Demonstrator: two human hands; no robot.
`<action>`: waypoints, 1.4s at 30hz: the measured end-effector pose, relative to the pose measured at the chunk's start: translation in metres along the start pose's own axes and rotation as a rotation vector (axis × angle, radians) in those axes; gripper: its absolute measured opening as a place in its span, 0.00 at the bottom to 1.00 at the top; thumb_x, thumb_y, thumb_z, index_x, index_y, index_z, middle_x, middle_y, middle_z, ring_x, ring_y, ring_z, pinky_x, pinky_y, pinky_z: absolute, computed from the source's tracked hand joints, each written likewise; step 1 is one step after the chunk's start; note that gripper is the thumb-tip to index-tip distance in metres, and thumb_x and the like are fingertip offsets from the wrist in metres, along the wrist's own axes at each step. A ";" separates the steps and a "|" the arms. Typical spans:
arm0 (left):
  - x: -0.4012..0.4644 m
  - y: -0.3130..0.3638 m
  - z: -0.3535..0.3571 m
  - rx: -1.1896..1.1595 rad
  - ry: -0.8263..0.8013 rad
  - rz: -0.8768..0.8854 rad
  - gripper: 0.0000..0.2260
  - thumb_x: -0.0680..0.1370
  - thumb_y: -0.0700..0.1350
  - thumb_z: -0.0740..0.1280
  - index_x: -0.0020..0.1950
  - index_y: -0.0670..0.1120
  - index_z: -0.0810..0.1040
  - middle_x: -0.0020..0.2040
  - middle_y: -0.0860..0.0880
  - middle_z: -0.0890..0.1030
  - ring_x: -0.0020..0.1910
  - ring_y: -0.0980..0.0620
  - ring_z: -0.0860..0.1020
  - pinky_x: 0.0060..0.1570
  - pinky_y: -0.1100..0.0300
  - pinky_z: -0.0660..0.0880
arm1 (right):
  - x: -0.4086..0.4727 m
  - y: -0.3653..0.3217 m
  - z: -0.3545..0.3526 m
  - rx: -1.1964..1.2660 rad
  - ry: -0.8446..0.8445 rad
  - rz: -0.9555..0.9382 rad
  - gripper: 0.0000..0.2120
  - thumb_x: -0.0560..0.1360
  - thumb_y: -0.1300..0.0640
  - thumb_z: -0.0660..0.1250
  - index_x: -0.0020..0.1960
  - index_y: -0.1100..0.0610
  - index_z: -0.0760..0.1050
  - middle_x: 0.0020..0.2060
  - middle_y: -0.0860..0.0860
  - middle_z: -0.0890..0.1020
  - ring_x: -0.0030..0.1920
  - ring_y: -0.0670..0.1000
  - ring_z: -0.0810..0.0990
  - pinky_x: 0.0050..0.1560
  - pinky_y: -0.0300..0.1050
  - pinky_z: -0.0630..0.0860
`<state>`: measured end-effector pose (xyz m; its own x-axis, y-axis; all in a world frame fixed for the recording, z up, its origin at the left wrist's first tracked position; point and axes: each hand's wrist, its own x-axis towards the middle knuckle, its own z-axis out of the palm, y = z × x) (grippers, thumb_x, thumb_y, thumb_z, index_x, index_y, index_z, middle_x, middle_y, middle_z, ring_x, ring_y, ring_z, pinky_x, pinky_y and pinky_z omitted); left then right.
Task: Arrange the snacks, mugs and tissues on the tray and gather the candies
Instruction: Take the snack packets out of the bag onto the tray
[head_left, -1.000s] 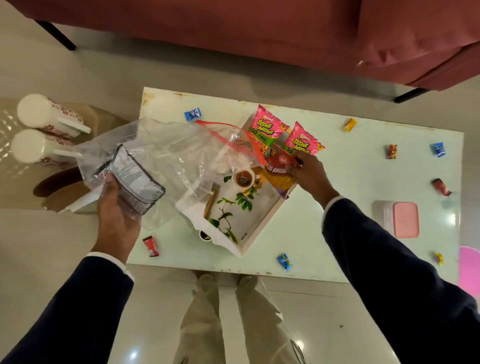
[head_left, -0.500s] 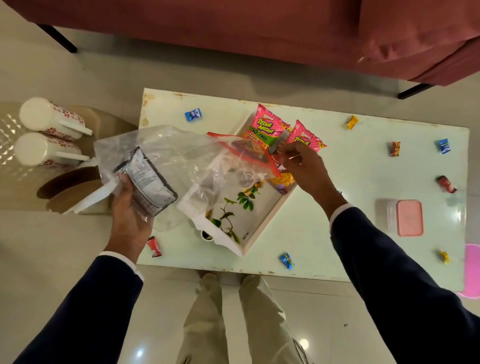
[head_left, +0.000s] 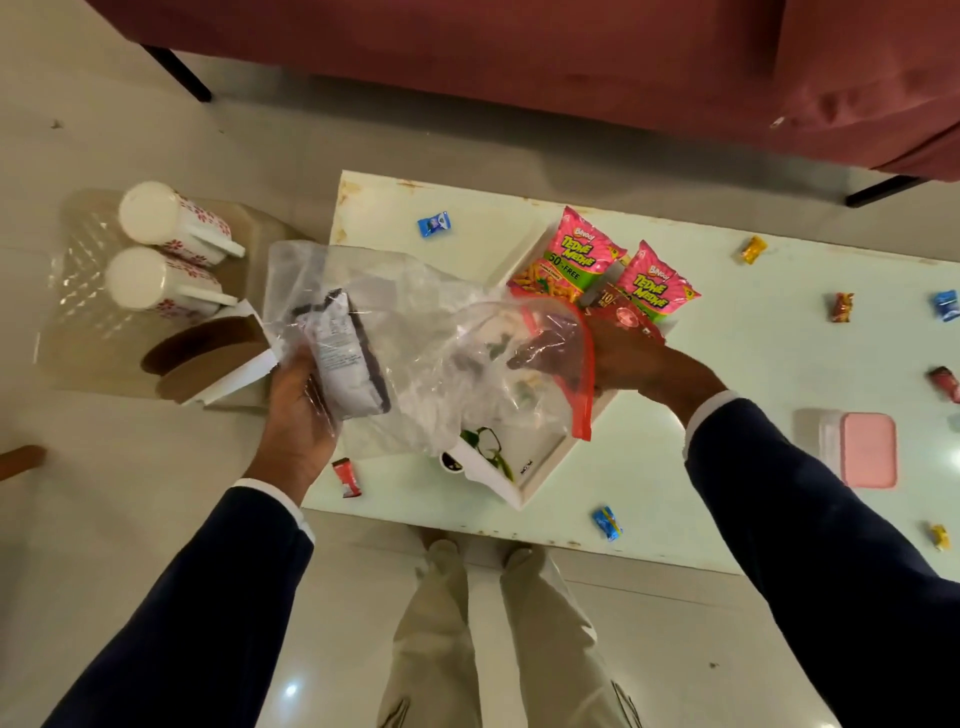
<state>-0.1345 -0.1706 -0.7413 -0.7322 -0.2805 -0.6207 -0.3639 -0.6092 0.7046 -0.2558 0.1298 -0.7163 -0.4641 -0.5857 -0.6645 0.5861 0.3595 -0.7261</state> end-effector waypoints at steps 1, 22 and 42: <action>0.001 -0.001 0.000 0.042 0.006 0.002 0.20 0.85 0.54 0.59 0.74 0.46 0.73 0.58 0.49 0.84 0.56 0.50 0.83 0.59 0.51 0.81 | 0.000 -0.003 0.005 -0.004 -0.021 0.001 0.33 0.57 0.37 0.83 0.53 0.57 0.85 0.45 0.63 0.84 0.45 0.62 0.83 0.50 0.60 0.81; -0.003 -0.010 -0.012 0.405 0.109 0.002 0.13 0.81 0.38 0.67 0.39 0.49 0.85 0.39 0.53 0.86 0.40 0.54 0.84 0.46 0.58 0.81 | -0.016 -0.040 0.104 0.119 0.043 -0.264 0.09 0.74 0.55 0.73 0.49 0.61 0.86 0.60 0.48 0.84 0.63 0.39 0.80 0.68 0.40 0.73; 0.000 0.020 -0.041 -0.017 0.205 0.181 0.08 0.84 0.44 0.62 0.56 0.49 0.81 0.51 0.48 0.82 0.49 0.47 0.81 0.48 0.51 0.80 | 0.012 0.005 0.017 0.101 0.174 -0.188 0.18 0.77 0.65 0.69 0.64 0.53 0.74 0.55 0.48 0.85 0.54 0.50 0.85 0.50 0.47 0.83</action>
<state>-0.1184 -0.2132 -0.7408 -0.6518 -0.5294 -0.5430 -0.2268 -0.5472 0.8057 -0.2469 0.1121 -0.7245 -0.6730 -0.4988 -0.5461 0.5378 0.1769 -0.8243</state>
